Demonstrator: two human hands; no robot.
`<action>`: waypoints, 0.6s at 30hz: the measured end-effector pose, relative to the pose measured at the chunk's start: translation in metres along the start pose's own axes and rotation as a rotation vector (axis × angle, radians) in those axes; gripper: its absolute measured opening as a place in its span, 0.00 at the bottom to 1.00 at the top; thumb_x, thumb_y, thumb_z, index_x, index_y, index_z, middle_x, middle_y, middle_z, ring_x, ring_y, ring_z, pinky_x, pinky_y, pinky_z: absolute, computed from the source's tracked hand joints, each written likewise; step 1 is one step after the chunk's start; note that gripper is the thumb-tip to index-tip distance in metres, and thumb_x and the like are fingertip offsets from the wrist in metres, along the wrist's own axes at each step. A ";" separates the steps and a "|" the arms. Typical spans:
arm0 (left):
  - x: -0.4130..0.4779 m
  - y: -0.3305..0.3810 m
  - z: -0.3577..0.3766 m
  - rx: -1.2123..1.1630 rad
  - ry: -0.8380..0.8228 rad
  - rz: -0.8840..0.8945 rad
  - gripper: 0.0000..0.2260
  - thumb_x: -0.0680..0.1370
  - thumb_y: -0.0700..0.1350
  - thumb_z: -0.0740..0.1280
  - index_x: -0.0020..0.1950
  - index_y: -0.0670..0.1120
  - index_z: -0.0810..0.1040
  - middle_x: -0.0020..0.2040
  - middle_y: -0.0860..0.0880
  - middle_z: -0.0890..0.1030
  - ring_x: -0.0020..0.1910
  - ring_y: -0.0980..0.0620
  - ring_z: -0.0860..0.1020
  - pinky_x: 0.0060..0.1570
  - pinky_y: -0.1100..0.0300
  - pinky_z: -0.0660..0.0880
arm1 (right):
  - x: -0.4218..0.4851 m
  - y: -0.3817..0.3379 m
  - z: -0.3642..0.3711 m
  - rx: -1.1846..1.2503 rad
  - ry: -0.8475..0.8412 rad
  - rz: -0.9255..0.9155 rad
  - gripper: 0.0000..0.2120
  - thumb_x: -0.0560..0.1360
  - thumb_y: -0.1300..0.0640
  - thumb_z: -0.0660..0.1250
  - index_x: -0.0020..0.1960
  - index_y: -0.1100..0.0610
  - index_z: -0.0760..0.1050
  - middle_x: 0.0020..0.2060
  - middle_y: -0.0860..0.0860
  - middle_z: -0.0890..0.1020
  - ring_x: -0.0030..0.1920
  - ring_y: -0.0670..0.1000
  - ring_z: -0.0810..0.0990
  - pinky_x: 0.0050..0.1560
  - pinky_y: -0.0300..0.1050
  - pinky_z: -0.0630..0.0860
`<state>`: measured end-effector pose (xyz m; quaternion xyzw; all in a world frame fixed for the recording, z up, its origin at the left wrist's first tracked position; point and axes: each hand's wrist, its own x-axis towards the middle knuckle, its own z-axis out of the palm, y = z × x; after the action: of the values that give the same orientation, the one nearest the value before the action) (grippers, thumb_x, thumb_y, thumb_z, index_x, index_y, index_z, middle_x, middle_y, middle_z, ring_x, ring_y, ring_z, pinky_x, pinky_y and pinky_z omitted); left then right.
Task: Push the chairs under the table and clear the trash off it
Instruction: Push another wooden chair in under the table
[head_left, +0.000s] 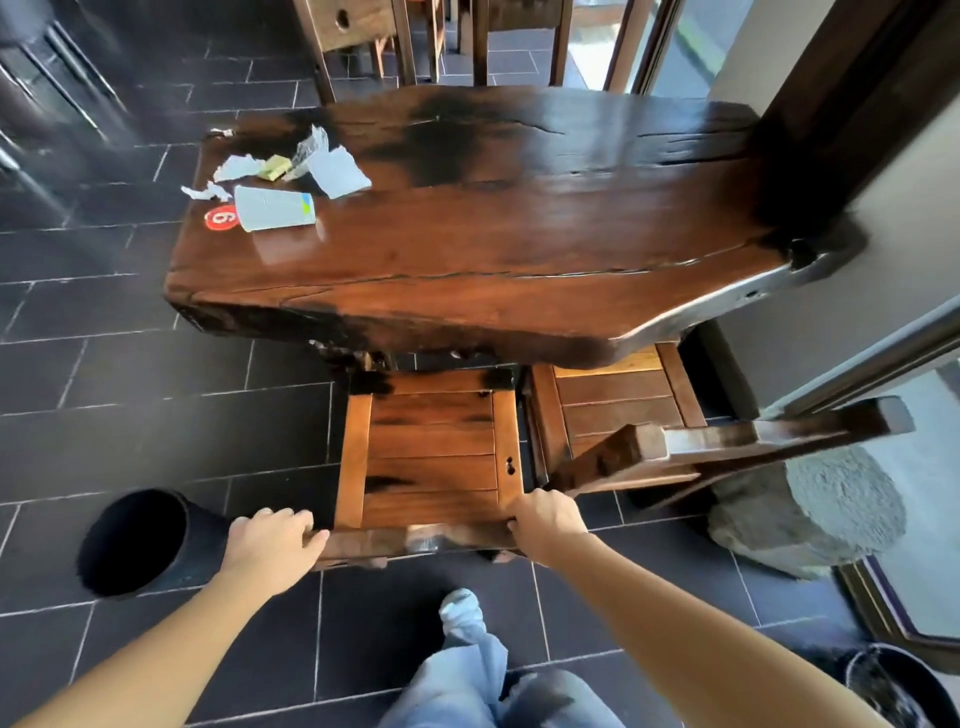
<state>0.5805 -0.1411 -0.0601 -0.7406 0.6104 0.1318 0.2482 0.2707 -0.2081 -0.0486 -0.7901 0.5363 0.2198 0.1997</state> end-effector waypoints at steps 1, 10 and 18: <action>-0.001 0.001 0.000 0.007 0.017 -0.007 0.18 0.79 0.60 0.51 0.59 0.56 0.75 0.55 0.57 0.79 0.56 0.53 0.74 0.49 0.58 0.67 | -0.001 -0.001 -0.001 -0.008 0.002 0.012 0.11 0.77 0.59 0.61 0.56 0.54 0.78 0.51 0.54 0.83 0.52 0.58 0.81 0.44 0.45 0.72; -0.012 0.003 0.002 0.042 0.070 0.008 0.18 0.80 0.59 0.52 0.61 0.55 0.76 0.57 0.56 0.79 0.57 0.51 0.76 0.54 0.57 0.68 | -0.017 -0.007 0.005 -0.006 0.038 0.066 0.14 0.75 0.67 0.60 0.57 0.56 0.77 0.52 0.54 0.82 0.53 0.58 0.81 0.51 0.48 0.76; -0.012 0.003 0.004 0.062 0.138 -0.011 0.16 0.79 0.58 0.53 0.57 0.56 0.77 0.53 0.57 0.80 0.53 0.54 0.76 0.51 0.58 0.69 | -0.060 -0.011 0.054 0.021 0.324 0.068 0.24 0.55 0.52 0.77 0.50 0.51 0.78 0.46 0.50 0.79 0.50 0.55 0.79 0.58 0.54 0.75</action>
<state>0.5749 -0.1296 -0.0581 -0.7432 0.6257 0.0603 0.2292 0.2538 -0.1290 -0.0587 -0.7946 0.5900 0.0905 0.1112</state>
